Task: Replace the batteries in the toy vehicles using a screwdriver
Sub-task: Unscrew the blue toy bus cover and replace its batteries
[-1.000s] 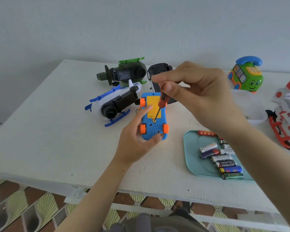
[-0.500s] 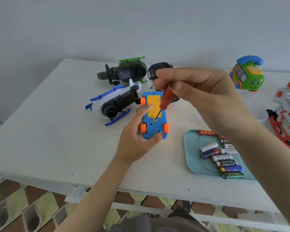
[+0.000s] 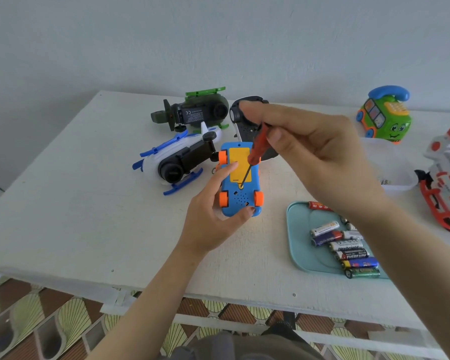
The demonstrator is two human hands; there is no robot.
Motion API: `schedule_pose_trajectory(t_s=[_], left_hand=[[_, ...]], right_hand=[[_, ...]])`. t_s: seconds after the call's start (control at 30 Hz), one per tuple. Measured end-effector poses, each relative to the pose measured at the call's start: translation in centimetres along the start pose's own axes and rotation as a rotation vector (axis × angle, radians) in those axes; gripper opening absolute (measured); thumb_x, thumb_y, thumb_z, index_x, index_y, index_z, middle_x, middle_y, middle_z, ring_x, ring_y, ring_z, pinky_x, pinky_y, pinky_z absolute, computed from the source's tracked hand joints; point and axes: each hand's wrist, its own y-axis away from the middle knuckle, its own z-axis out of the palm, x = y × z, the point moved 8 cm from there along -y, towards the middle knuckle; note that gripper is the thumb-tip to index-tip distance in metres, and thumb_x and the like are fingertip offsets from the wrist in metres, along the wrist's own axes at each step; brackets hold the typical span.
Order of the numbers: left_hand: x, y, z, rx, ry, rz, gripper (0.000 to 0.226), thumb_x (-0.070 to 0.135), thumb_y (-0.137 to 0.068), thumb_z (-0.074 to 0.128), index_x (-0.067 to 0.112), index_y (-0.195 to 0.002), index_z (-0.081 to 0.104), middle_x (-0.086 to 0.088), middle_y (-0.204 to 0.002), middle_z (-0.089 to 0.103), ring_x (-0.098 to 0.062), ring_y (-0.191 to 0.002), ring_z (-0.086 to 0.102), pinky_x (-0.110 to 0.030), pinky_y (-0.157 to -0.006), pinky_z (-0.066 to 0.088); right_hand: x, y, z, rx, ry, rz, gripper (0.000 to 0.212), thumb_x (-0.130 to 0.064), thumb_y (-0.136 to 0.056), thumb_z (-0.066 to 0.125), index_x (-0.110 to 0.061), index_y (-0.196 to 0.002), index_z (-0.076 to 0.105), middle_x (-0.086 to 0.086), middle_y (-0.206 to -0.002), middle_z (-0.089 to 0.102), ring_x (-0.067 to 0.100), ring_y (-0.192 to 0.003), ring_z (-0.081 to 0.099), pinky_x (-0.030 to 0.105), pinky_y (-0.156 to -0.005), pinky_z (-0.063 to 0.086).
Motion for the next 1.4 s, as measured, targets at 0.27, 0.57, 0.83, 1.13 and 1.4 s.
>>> schedule_pose_trajectory(t_s=[0.27, 0.57, 0.83, 1.13, 1.4], left_hand=[[0.0, 0.1, 0.0, 0.001, 0.001, 0.003, 0.065, 0.040, -0.078, 0.069, 0.023, -0.135, 0.042, 0.020, -0.117, 0.054, 0.003, -0.104, 0.060, -0.010, -0.077, 0.050], [0.0, 0.0, 0.1, -0.003, 0.004, -0.001, 0.066, 0.040, -0.078, 0.069, 0.024, -0.135, 0.041, 0.018, -0.118, 0.055, 0.001, -0.107, 0.060, -0.011, -0.078, 0.051], [-0.1, 0.1, 0.1, -0.003, 0.001, 0.000, 0.064, 0.038, -0.079, 0.069, 0.023, -0.135, 0.041, 0.022, -0.118, 0.053, 0.004, -0.108, 0.059, -0.010, -0.078, 0.050], [0.2, 0.1, 0.1, 0.007, -0.014, -0.003, 0.064, 0.043, -0.078, 0.068, 0.029, -0.134, 0.040, 0.024, -0.118, 0.053, 0.002, -0.107, 0.059, -0.013, -0.079, 0.052], [0.1, 0.1, 0.0, 0.009, -0.013, -0.001, 0.063, 0.042, -0.077, 0.069, 0.035, -0.132, 0.040, 0.024, -0.120, 0.053, 0.002, -0.109, 0.059, -0.012, -0.079, 0.051]], right_hand=[[0.6, -0.5, -1.0, 0.127, -0.054, 0.051, 0.034, 0.000, -0.087, 0.062, -0.009, -0.119, 0.057, 0.009, -0.091, 0.060, 0.024, -0.069, 0.067, 0.040, -0.071, 0.057], [-0.9, 0.4, -1.3, 0.265, 0.365, -0.137, 0.026, -0.004, -0.097, 0.045, 0.002, -0.103, 0.070, 0.015, -0.092, 0.069, 0.007, -0.109, 0.059, 0.019, -0.089, 0.045], [0.1, -0.7, -0.2, -0.001, -0.125, 0.054, 0.033, 0.001, -0.094, 0.049, -0.004, -0.127, 0.050, 0.015, -0.097, 0.065, 0.041, -0.069, 0.061, 0.042, -0.070, 0.056], [-0.9, -0.3, -0.7, 0.253, 0.426, -0.112, 0.018, -0.021, -0.094, 0.058, -0.011, -0.091, 0.073, 0.010, -0.074, 0.064, -0.003, -0.078, 0.052, 0.012, -0.071, 0.040], [1.2, -0.9, -0.6, -0.003, -0.225, 0.113, 0.031, 0.000, -0.096, 0.046, -0.005, -0.123, 0.061, 0.024, -0.101, 0.068, 0.046, -0.084, 0.061, 0.054, -0.078, 0.050]])
